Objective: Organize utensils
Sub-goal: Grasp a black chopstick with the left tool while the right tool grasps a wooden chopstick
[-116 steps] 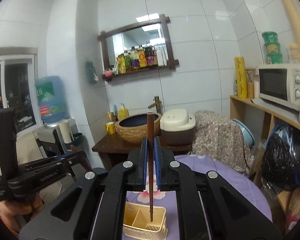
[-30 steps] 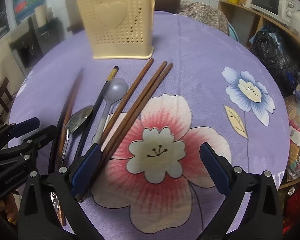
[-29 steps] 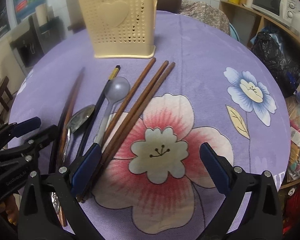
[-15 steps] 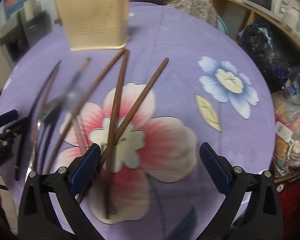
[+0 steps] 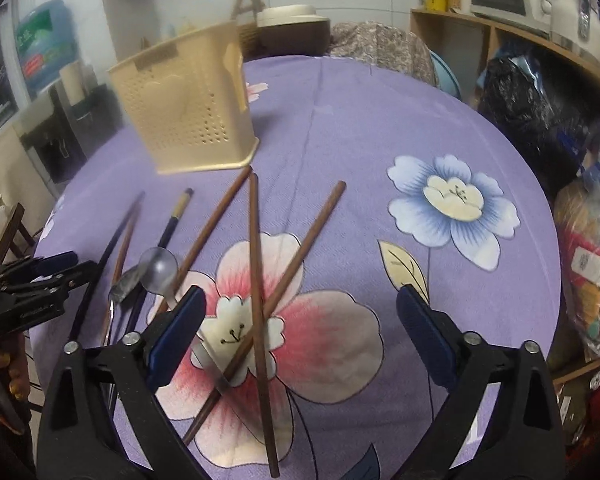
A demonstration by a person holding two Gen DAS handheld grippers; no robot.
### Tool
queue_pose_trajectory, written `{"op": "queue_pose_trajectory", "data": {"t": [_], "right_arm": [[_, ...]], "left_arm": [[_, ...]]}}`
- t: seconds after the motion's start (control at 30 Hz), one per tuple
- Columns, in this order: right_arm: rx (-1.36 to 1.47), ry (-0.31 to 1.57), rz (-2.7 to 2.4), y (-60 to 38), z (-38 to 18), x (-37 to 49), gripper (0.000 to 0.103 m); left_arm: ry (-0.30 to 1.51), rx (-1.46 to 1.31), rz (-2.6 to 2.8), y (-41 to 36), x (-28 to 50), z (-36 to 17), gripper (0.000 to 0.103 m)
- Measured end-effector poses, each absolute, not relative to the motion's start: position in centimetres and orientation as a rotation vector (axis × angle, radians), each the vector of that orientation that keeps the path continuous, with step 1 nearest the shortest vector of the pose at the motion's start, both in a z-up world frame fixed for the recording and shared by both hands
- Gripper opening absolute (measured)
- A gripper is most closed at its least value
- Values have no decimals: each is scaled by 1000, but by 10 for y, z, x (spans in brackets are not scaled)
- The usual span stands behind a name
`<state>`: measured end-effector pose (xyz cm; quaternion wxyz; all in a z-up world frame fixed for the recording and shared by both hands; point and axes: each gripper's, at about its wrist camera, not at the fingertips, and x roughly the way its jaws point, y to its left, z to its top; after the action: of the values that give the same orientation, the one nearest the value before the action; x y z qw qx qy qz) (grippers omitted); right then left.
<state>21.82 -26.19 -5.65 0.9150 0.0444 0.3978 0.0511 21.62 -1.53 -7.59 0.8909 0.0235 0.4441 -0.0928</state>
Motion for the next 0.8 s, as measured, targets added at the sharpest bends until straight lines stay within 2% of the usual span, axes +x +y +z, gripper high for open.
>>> {"op": "queue_pose_trajectory", "data": {"t": [0.1, 0.2, 0.3, 0.37, 0.47, 0.57, 0.67, 0.73, 0.8], "right_arm": [[58, 810, 143, -254, -53, 221, 88], [33, 796, 155, -246, -48, 223, 88], [26, 791, 164, -243, -46, 227, 88], [32, 795, 181, -242, -46, 231, 86], [33, 811, 213, -240, -45, 244, 77], [7, 830, 249, -235, -46, 262, 72], [-9, 876, 276, -231, -52, 284, 60], [-33, 914, 280, -226, -59, 298, 49], [-48, 948, 290, -223, -65, 308, 44]], "left_arm": [[943, 63, -200, -18, 234, -78, 51], [951, 95, -189, -21, 249, -80, 44], [958, 106, -180, -22, 264, -78, 36], [967, 97, -180, -20, 274, -77, 25], [983, 92, -171, -19, 288, -76, 12], [995, 84, -175, -19, 295, -74, 12], [992, 99, -169, -21, 294, -75, 12], [989, 97, -167, -22, 292, -75, 11], [990, 92, -164, -21, 292, -75, 10]]}}
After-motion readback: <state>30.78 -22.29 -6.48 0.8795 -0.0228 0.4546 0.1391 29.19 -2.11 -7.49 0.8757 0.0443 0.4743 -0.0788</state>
